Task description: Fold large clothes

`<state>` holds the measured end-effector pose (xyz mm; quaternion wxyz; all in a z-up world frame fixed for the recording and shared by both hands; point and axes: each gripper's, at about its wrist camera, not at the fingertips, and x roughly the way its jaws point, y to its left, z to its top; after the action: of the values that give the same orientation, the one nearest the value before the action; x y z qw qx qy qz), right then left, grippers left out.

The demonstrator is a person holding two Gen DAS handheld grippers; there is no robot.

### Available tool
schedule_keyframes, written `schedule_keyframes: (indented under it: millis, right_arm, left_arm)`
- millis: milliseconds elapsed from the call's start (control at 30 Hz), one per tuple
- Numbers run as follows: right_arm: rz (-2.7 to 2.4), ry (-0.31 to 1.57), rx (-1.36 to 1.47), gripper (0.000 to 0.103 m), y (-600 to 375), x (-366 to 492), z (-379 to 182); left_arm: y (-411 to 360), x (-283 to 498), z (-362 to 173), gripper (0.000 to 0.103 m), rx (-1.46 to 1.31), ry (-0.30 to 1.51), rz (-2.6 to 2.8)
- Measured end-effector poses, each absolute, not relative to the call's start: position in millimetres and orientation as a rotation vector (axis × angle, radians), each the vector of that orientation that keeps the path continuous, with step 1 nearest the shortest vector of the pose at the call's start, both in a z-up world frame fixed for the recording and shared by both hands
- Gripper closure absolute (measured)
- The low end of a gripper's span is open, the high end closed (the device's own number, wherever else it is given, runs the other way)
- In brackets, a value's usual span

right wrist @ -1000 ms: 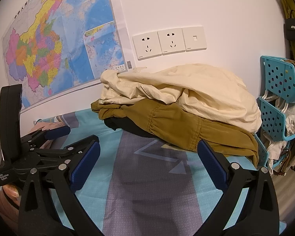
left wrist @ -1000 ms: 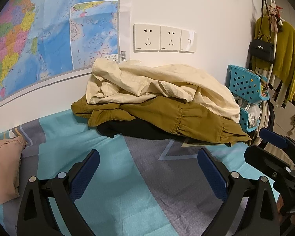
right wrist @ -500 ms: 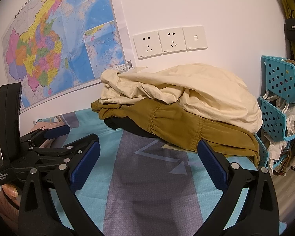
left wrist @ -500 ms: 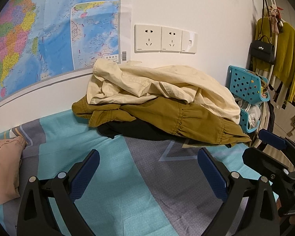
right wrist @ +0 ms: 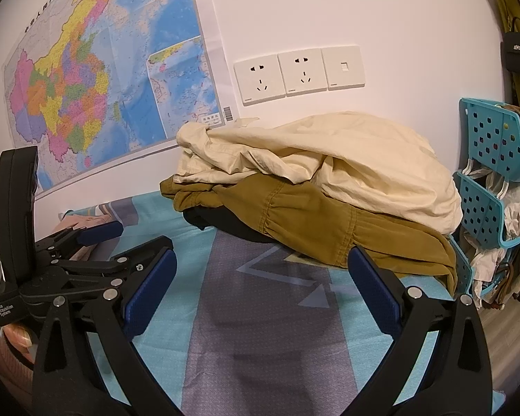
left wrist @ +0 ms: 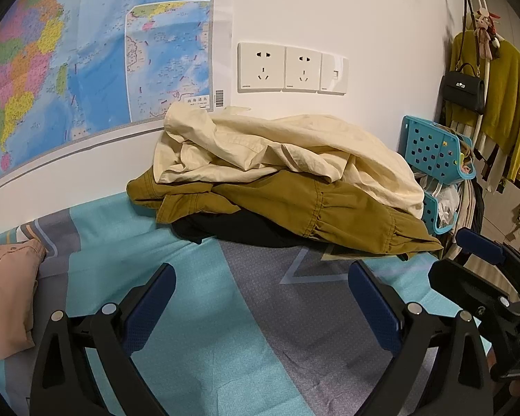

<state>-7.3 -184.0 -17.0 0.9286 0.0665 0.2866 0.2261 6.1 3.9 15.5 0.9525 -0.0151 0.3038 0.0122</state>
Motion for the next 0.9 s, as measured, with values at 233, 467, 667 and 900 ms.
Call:
schedule_keyframes:
  millis: [233, 467, 667, 900]
  right_arm:
    - [0.464, 0.589, 0.14, 0.006, -184.1, -7.2, -17.1]
    - [0.467, 0.585, 0.139, 0.006, -183.8, -6.6, -17.0]
    - [0.463, 0.583, 0.134, 0.006, -183.8, -5.1, -17.0]
    - [0.459, 0.581, 0.129, 0.006, -184.1, -4.2, -17.0]
  left_arm:
    - [4.6, 6.1, 15.0, 0.007, -0.032, 0.619, 0.026]
    - [4.6, 6.3, 13.9, 0.007, -0.032, 0.622, 0.023]
    - [4.7, 6.4, 13.7, 0.007, -0.034, 0.624, 0.024]
    - [4.6, 11.4, 12.4, 0.007, -0.034, 0.633, 0.027]
